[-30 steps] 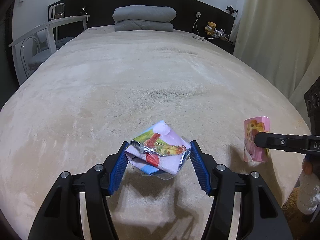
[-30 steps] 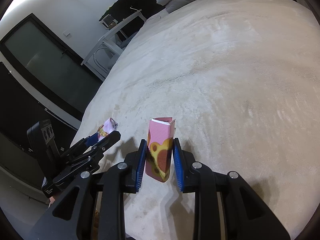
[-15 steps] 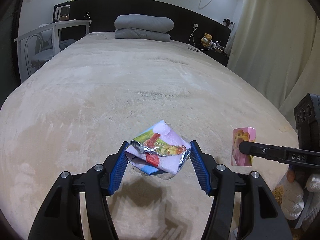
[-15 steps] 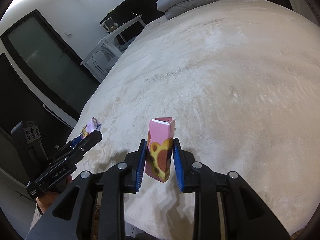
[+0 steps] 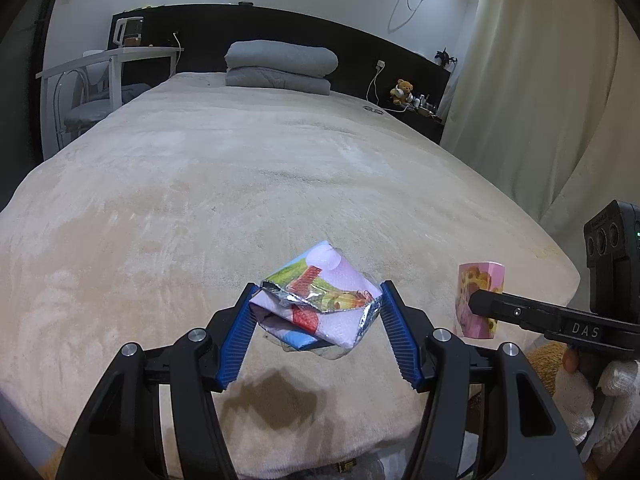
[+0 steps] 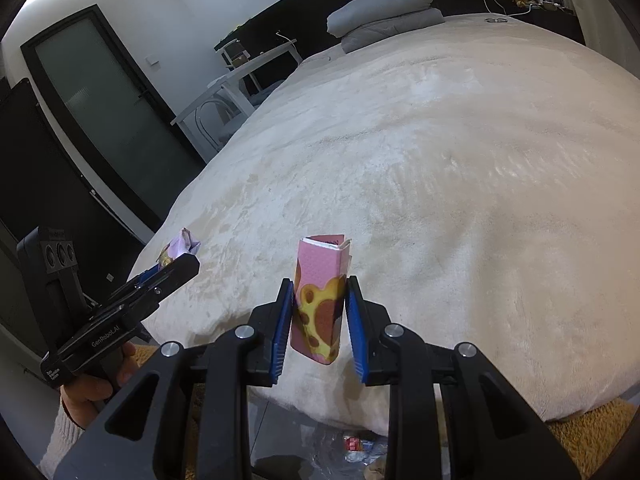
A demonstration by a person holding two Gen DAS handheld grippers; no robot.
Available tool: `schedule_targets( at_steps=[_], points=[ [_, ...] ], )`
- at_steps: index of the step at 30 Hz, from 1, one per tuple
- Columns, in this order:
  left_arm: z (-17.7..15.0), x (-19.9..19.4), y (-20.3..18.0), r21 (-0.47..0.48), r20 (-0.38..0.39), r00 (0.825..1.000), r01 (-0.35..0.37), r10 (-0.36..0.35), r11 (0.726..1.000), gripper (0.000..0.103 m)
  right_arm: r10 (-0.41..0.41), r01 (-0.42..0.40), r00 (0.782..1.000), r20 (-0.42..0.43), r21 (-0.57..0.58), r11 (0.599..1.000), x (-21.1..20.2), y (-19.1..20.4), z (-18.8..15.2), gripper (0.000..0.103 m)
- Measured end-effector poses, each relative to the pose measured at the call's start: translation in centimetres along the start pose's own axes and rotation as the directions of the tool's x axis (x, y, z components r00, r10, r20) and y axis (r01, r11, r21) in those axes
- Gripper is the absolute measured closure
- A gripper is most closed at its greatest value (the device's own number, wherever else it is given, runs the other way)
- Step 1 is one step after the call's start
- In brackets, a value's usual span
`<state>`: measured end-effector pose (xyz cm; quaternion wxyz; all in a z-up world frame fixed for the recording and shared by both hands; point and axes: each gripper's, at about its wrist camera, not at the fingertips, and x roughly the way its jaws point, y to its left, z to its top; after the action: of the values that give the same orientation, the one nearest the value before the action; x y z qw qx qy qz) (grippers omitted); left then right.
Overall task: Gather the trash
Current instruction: 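Carry the pink carton and snack wrapper down over the clear bin with both tools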
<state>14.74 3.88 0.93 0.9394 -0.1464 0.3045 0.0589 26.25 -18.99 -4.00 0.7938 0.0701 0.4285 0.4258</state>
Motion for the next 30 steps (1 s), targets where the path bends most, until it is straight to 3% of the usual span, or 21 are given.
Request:
schedule_targets(
  at_steps=[16, 30],
  points=[
    [-4.1, -4.7, -1.6, 0.008, 0.025, 1.000, 0.018, -0.018, 1.000, 0.044, -0.059, 0.063, 0.997, 0.044, -0.095, 0.993, -4.1, 2.1, -5.4, 0.075],
    [-7.4, -5.5, -3.4, 0.031, -0.046, 0.998, 0.037, -0.035, 0.999, 0.043, -0.090, 0.089, 0.996, -0.007, -0.128, 0.988, -4.4, 2.8, -9.2, 0.075]
  ],
)
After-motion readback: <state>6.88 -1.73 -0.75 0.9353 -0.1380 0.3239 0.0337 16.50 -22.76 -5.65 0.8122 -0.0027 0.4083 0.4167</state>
